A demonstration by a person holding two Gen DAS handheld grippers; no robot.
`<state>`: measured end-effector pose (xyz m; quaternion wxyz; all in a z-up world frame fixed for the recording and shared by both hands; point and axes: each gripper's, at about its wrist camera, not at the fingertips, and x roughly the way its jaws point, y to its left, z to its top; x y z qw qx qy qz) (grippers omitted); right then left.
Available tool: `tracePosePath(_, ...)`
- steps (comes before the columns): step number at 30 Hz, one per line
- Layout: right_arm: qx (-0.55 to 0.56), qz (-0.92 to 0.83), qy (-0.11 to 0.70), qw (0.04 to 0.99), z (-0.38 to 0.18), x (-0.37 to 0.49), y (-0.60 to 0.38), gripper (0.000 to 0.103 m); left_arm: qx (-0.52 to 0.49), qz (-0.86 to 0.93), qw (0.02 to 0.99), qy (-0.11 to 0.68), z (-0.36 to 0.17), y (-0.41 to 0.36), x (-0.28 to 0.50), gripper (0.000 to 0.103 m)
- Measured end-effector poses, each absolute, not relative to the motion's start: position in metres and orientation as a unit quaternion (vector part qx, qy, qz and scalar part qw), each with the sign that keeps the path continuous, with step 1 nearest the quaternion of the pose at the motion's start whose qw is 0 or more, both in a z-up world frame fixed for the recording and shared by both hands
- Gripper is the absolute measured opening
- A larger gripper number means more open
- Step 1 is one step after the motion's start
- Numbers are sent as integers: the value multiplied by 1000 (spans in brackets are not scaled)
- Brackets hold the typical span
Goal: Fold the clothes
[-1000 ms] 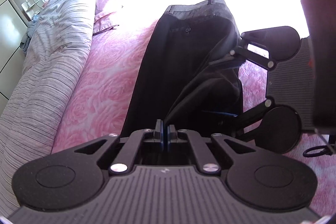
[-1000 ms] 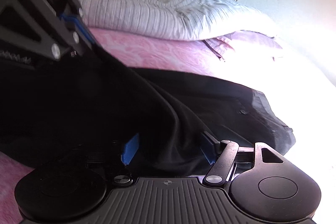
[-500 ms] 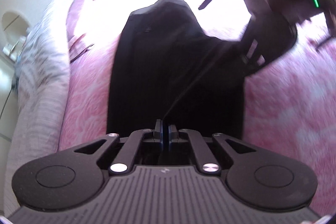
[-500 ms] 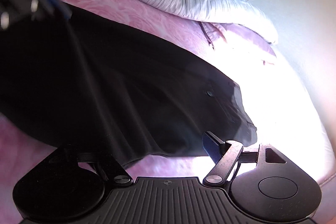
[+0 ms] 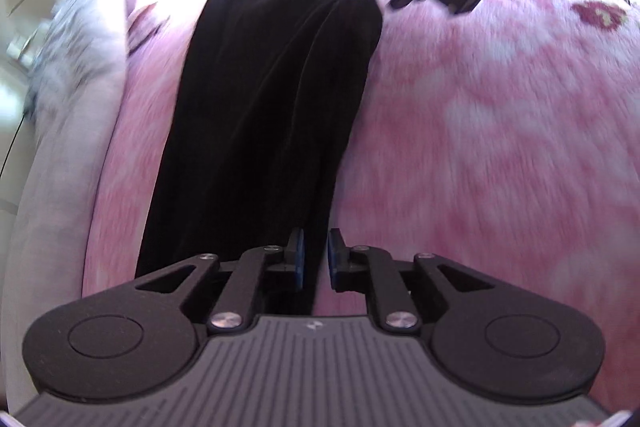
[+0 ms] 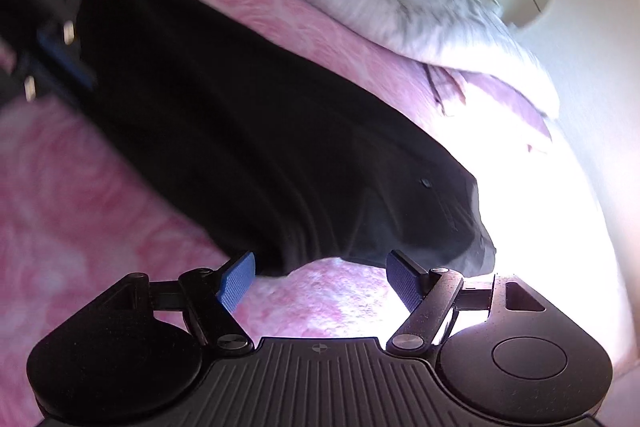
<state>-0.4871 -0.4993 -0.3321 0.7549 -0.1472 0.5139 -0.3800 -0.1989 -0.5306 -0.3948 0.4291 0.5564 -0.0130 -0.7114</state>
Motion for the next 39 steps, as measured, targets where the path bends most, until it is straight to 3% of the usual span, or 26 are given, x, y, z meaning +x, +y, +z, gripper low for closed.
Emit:
tracePosePath(2, -185, -351, 527, 751, -345, -489, -492, 74, 568, -683, 459, 3, -394, -507, -172, 19)
tracePosePath(4, -241, -326, 532, 743, -360, -487, -491, 74, 584, -649, 488, 17, -397, -482, -140, 34)
tracePosePath(7, -302, -283, 545, 729, -389, -482, -499, 74, 617, -594, 515, 21, -405, -445, -91, 41)
tracePosePath(19, -400, -213, 549, 702, -415, -472, -507, 74, 694, -504, 514, -10, -435, -386, 54, 44)
tracePosePath(22, -398, -211, 557, 698, -416, -473, -506, 74, 704, -493, 510, -12, -437, -375, 78, 37)
tracePosePath(23, -397, -210, 559, 697, -409, -474, -497, 74, 707, -493, 507, -7, -439, -375, 85, 31)
tracePosePath(24, -396, -209, 562, 695, -409, -473, -495, 74, 710, -492, 503, -3, -441, -374, 91, 16)
tracePosePath(27, -392, -209, 573, 688, -407, -465, -493, 74, 714, -495, 495, -24, -433, -370, 106, 5)
tracePosePath(33, -384, -210, 584, 683, -399, -452, -484, 74, 729, -491, 472, -65, -430, -367, 135, 3)
tracePosePath(39, -372, -220, 596, 676, -397, -439, -479, 74, 724, -511, 463, -33, -438, -364, 134, 2)
